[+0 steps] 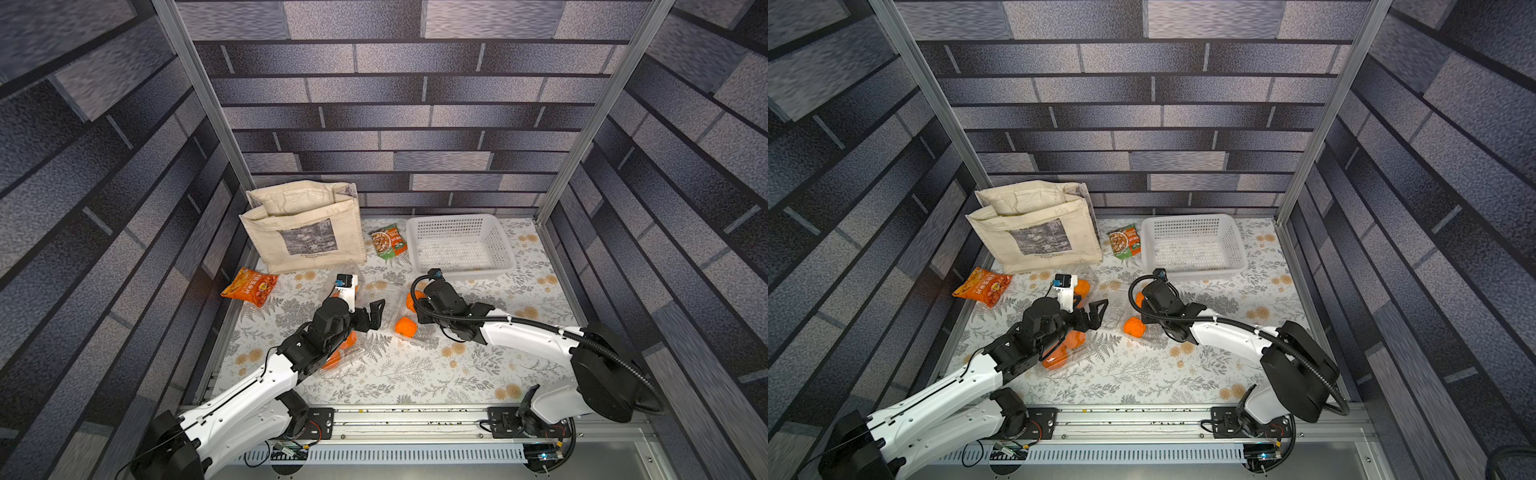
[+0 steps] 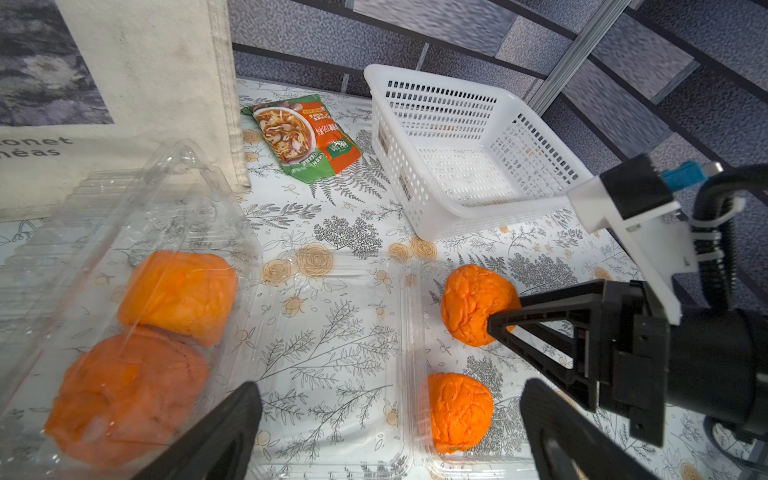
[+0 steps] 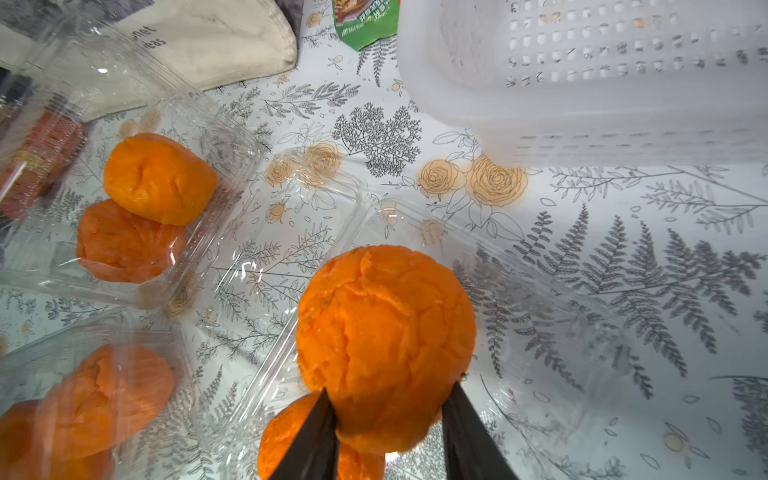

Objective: Take oranges out of containers
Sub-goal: Pick up the orange from the packing box, then place the orange in the basket.

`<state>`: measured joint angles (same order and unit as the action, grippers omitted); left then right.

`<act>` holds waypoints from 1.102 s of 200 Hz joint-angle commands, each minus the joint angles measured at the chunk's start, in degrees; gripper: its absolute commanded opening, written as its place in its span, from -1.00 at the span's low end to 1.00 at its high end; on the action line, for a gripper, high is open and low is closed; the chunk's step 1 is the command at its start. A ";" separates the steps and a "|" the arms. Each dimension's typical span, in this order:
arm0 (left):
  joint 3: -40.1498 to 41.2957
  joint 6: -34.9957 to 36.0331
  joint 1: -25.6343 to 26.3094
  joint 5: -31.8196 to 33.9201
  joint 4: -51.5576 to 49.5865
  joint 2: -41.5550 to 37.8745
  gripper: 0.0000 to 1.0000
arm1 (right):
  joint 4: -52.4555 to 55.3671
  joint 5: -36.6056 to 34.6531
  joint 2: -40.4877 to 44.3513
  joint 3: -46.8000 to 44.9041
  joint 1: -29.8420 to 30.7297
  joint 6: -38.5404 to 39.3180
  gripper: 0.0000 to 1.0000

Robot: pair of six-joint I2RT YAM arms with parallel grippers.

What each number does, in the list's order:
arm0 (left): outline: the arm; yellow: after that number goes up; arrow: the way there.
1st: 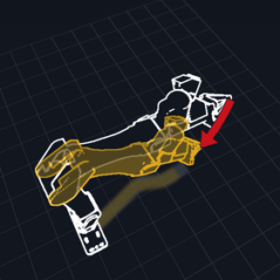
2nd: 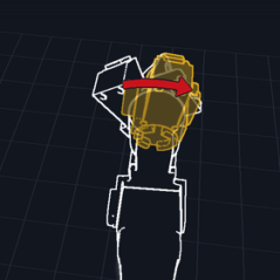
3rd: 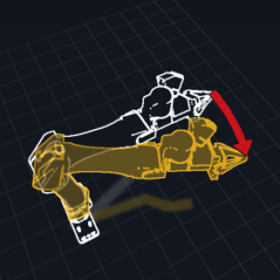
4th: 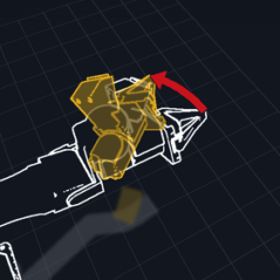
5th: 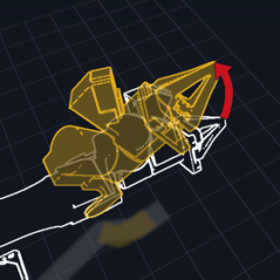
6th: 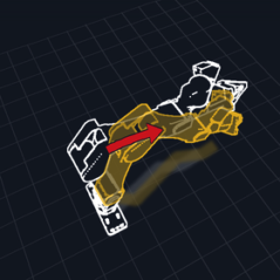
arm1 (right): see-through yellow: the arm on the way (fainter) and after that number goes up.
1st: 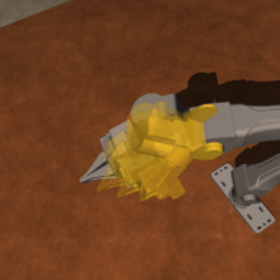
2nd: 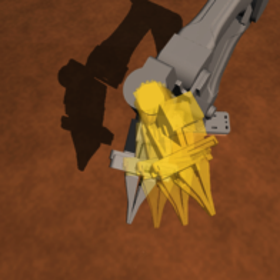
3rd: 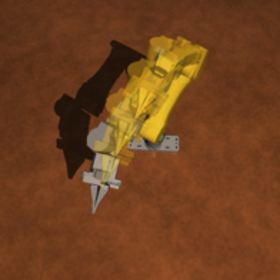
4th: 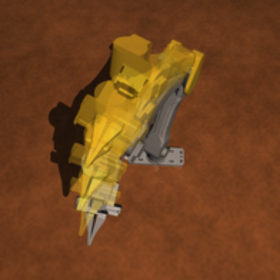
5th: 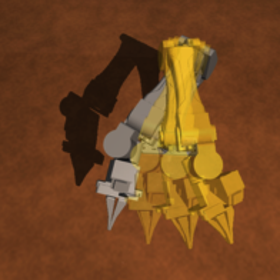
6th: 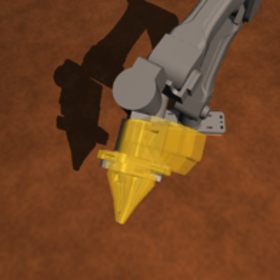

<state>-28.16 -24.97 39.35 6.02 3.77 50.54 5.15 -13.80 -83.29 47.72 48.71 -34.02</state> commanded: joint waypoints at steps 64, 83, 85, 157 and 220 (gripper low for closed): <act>0.19 -0.70 0.42 -1.19 2.48 0.92 1.00 | 9.06 -1.30 4.15 11.23 -5.92 8.31 -0.57; 0.29 -0.52 0.46 -0.95 2.30 0.57 1.00 | 9.01 0.77 2.98 15.37 -8.95 8.95 -0.58; 0.25 -0.52 0.42 -0.89 2.30 0.55 1.00 | 9.27 0.72 2.76 15.91 -9.26 8.94 -0.58; 0.28 0.17 0.44 -0.41 1.82 -0.31 1.00 | 13.45 3.65 -13.86 34.70 -20.23 10.58 -0.58; 2.23 1.06 0.11 1.49 1.33 -2.94 1.00 | 18.23 9.40 -27.78 47.97 -26.84 10.95 -0.62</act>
<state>-27.86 -24.86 39.35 6.31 5.19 49.15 19.40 -7.86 -108.92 91.48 22.96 -23.70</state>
